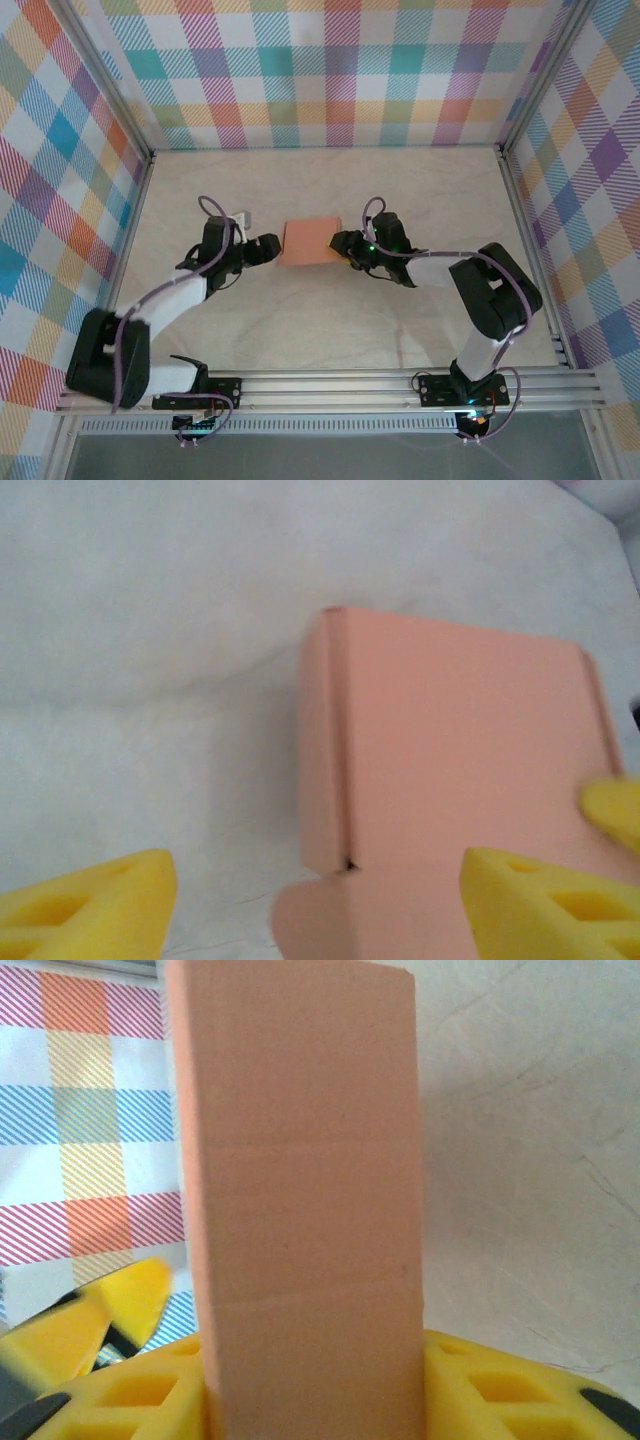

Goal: Fold the paper box

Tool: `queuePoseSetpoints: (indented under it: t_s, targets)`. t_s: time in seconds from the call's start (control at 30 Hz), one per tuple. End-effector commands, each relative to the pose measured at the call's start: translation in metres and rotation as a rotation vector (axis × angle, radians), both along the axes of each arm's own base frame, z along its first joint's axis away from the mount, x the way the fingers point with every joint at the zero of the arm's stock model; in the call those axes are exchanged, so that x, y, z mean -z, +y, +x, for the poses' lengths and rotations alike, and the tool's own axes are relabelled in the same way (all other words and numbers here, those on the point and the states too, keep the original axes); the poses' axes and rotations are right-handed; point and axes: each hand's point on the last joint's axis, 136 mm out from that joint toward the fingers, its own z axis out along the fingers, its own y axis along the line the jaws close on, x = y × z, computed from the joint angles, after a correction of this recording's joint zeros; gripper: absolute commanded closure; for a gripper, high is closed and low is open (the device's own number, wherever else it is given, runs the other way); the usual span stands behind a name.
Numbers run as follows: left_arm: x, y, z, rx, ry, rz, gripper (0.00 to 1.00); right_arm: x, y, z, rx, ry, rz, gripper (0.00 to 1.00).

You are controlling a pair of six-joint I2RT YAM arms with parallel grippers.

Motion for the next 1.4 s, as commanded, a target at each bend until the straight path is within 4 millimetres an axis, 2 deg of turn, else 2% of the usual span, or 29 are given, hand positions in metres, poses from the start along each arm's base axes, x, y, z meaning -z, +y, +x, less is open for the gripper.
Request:
queuePoseSetpoints:
  t_s: [0.0, 0.1, 0.27, 0.4, 0.5, 0.67, 0.8, 1.0, 1.13, 1.37]
  targets:
    - [-0.019, 0.002, -0.013, 0.061, -0.246, 0.322, 0.19, -0.015, -0.005, -0.001, -0.004, -0.019, 0.024, 0.53]
    - [-0.031, -0.013, -0.026, 0.152, -0.394, 0.447, 0.11, -0.021, -0.01, -0.003, -0.008, -0.021, 0.017, 0.53]
    - [-0.037, -0.037, -0.043, 0.305, -0.658, 0.694, 0.02, -0.028, -0.016, -0.008, -0.021, -0.015, 0.016, 0.52]
    - [-0.037, -0.048, -0.045, 0.345, -0.791, 0.91, 0.01, -0.033, -0.018, -0.012, -0.041, -0.006, 0.02, 0.52]
    - [-0.038, -0.049, -0.038, 0.332, -0.84, 1.028, 0.0, -0.038, -0.017, -0.016, -0.053, -0.006, 0.033, 0.52]
    - [-0.029, -0.046, -0.021, 0.306, -0.875, 1.255, 0.02, -0.046, -0.017, -0.019, -0.061, -0.007, 0.054, 0.52]
    - [-0.023, -0.052, -0.01, 0.297, -0.901, 1.328, 0.1, -0.052, -0.015, -0.023, -0.079, -0.004, 0.073, 0.52]
    - [-0.026, -0.06, -0.001, 0.257, -0.936, 1.348, 0.21, -0.053, -0.015, -0.027, -0.085, 0.002, 0.085, 0.52]
    - [-0.021, -0.063, 0.001, 0.267, -0.93, 1.34, 0.23, -0.053, -0.015, -0.028, -0.085, 0.005, 0.087, 0.51]
    - [-0.019, -0.063, 0.0, 0.276, -0.925, 1.332, 0.38, -0.052, -0.014, -0.027, -0.089, 0.015, 0.091, 0.51]
